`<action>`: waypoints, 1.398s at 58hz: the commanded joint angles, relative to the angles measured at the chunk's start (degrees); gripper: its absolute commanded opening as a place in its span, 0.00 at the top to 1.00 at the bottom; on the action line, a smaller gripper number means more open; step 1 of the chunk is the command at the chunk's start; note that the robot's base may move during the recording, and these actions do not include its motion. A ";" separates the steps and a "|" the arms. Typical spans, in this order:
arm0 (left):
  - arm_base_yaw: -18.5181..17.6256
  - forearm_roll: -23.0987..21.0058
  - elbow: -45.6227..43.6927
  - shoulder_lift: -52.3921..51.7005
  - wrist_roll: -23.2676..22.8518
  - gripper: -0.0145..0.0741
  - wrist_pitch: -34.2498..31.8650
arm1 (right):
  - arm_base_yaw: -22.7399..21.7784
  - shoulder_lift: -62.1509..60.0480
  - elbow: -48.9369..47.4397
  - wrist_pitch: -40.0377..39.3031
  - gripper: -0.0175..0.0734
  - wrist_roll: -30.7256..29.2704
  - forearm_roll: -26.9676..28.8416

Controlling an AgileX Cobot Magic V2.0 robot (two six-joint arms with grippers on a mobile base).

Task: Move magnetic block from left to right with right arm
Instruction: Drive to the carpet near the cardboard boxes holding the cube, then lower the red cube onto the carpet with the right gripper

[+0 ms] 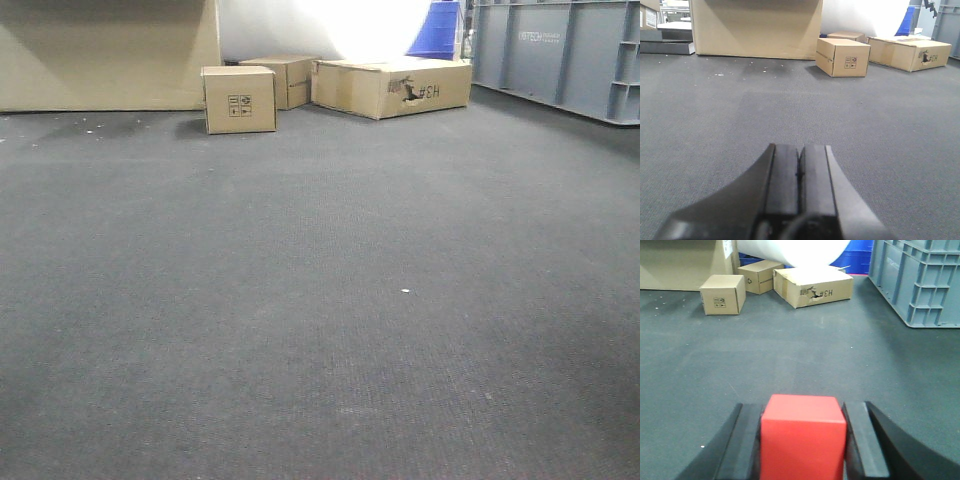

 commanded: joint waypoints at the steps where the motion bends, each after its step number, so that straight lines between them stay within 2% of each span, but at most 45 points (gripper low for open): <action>1: -0.39 -0.27 0.46 -0.55 -0.34 0.98 -4.83 | -0.16 0.82 -1.50 -5.69 0.62 -0.30 0.13; 10: -0.39 -0.27 0.46 -0.55 -0.34 0.98 -4.83 | 0.74 3.61 -3.25 -5.42 0.62 -1.52 1.59; 26: -0.39 -0.27 0.46 -0.55 -0.34 0.98 -4.83 | 14.53 20.88 -13.12 -3.62 0.62 -3.40 2.39; 39: -0.39 -0.27 0.46 -0.55 -0.34 0.98 -4.83 | 22.04 41.20 -22.85 -0.08 0.62 -3.35 2.39; 49: -0.39 -0.27 0.46 -0.55 -0.34 0.98 -4.83 | 22.61 55.71 -30.78 4.77 0.62 -0.60 2.93; 62: -0.39 -0.27 0.46 -0.55 -0.34 0.98 -4.83 | 22.61 73.51 -41.56 10.12 0.62 11.99 2.77; 81: -0.39 -0.27 0.46 -0.55 -0.34 0.98 -4.83 | 22.61 90.89 -48.85 11.02 0.62 16.78 2.64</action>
